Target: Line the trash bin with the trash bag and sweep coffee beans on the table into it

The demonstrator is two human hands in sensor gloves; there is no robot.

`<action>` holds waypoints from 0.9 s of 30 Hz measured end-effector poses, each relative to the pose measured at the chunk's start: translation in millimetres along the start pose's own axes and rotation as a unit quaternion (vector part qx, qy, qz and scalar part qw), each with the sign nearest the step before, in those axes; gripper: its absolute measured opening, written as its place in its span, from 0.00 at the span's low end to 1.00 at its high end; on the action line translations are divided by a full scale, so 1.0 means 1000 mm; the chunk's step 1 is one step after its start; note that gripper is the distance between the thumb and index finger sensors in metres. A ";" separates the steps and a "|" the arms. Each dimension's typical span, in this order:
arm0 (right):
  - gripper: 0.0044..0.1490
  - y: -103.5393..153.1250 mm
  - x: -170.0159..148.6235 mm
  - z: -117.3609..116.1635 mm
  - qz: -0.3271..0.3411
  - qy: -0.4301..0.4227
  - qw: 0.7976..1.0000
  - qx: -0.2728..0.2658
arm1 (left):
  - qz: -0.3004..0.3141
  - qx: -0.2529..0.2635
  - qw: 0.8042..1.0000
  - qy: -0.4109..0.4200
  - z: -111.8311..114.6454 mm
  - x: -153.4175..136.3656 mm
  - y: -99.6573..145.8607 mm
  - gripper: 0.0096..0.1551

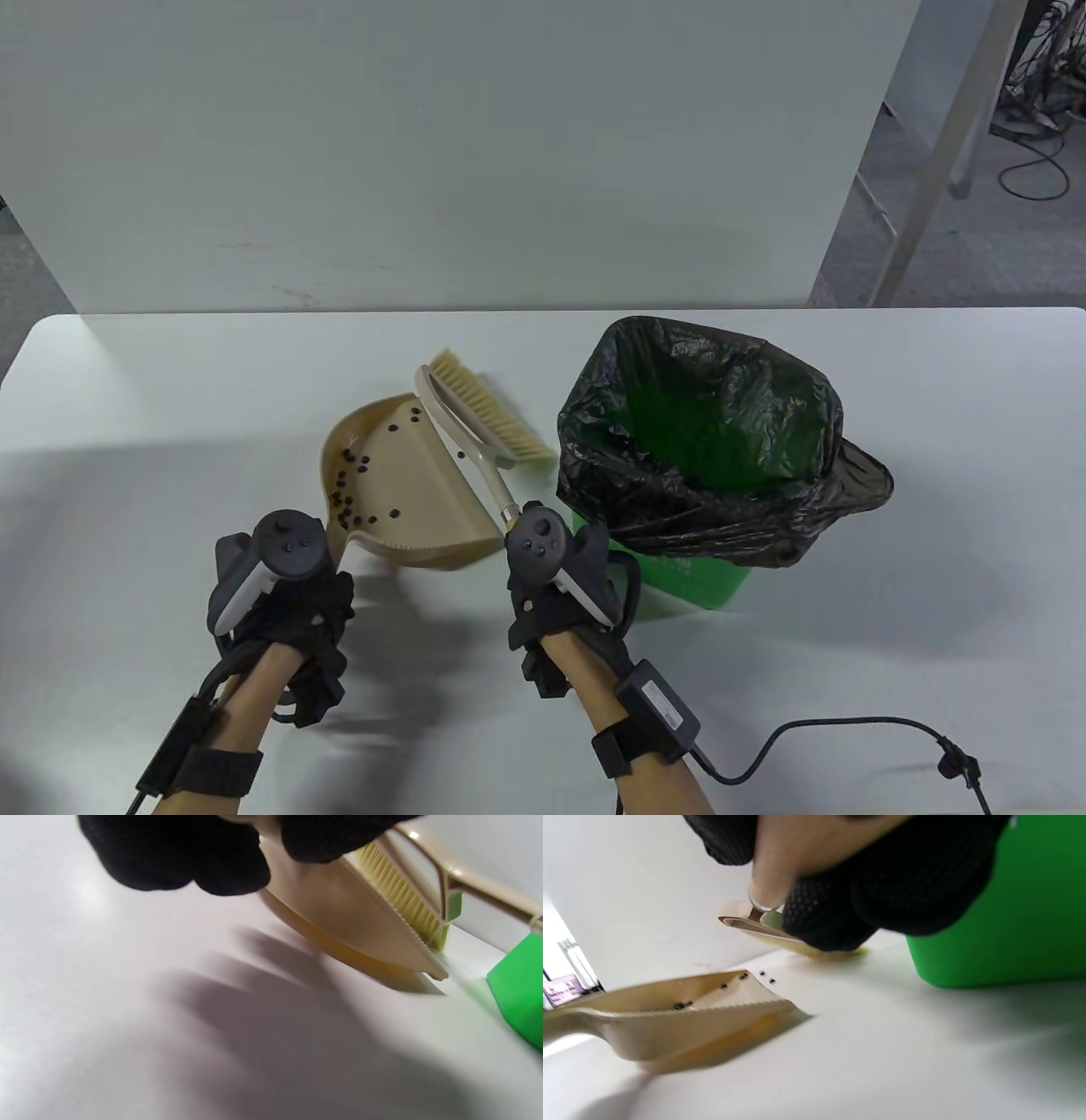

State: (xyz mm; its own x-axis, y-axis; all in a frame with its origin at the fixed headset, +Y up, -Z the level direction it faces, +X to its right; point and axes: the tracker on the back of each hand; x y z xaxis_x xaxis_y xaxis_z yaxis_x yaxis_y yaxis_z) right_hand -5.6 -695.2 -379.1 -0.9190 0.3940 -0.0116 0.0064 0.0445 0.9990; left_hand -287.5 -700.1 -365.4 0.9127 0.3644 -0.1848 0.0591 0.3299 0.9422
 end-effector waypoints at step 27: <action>0.35 0.018 -0.011 0.020 0.085 -0.108 0.991 -0.002 | 0.006 -0.020 0.993 0.115 0.001 -0.018 -0.006 0.47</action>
State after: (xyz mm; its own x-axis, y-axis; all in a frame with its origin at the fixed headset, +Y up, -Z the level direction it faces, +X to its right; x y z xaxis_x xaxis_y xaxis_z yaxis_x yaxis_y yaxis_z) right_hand 12.7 -680.4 -362.0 -0.7992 0.5825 0.1484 0.1519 -0.0431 0.9875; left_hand -303.7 -709.3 -367.1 0.7964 0.5562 -0.2374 0.0285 0.3576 0.9334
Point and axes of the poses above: the tracker on the back of each hand, its own x axis roughly to the thumb side, its own y axis roughly from the fingertips to the wrist, z = x × y, and after that the axes turned 5 degrees about -z, right-handed
